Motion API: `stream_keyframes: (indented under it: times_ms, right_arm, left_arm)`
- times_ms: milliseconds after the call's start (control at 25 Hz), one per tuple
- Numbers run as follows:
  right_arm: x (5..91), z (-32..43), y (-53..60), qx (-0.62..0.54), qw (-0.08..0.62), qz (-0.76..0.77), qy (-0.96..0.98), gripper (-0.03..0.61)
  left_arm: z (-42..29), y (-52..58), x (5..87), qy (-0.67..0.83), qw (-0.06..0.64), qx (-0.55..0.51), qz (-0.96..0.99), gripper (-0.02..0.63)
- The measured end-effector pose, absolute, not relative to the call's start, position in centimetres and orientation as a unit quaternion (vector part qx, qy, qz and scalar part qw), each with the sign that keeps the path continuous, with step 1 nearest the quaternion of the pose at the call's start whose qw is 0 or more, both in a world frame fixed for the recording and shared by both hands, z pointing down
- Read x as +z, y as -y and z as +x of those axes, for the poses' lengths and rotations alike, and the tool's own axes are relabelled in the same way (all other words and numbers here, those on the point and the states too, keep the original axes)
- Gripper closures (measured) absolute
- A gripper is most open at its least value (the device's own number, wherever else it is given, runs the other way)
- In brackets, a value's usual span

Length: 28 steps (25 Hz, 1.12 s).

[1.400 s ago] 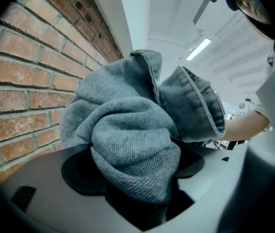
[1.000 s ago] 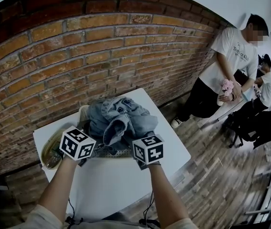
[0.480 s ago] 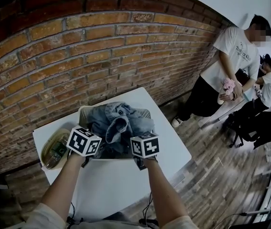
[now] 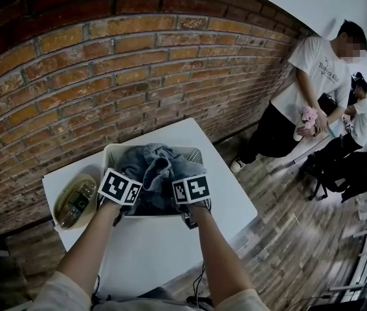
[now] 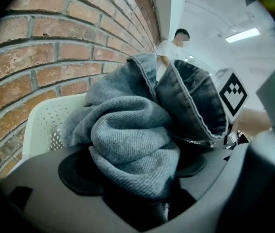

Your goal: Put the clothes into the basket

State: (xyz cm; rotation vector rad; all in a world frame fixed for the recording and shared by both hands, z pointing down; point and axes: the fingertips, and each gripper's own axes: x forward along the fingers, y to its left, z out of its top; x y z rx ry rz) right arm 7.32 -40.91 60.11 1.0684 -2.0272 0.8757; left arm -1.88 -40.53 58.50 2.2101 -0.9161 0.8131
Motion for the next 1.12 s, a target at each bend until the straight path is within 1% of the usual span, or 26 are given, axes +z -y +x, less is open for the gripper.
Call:
stream_keyframes:
  times_ms: [120, 360, 880, 1120]
  right_arm:
    - [60.6, 7.4, 40.5, 0.351, 0.346, 0.405, 0.77, 0.276]
    - [60.8, 7.8, 40.5, 0.372, 0.349, 0.414, 0.754, 0.255]
    - [58.4, 8.4, 39.6, 0.389, 0.326, 0.421, 0.752, 0.212]
    - [56.6, 8.8, 39.1, 0.372, 0.313, 0.442, 0.754, 0.21]
  left_arm:
    - [-2.4, 40.6, 59.2, 0.361, 0.318, 0.319, 0.817, 0.21]
    - [-2.5, 40.6, 59.2, 0.372, 0.331, 0.316, 0.808, 0.193]
    - [-2.8, 39.8, 56.4, 0.377, 0.349, 0.273, 0.814, 0.184]
    - [-4.2, 39.5, 54.4, 0.393, 0.327, 0.267, 0.817, 0.184]
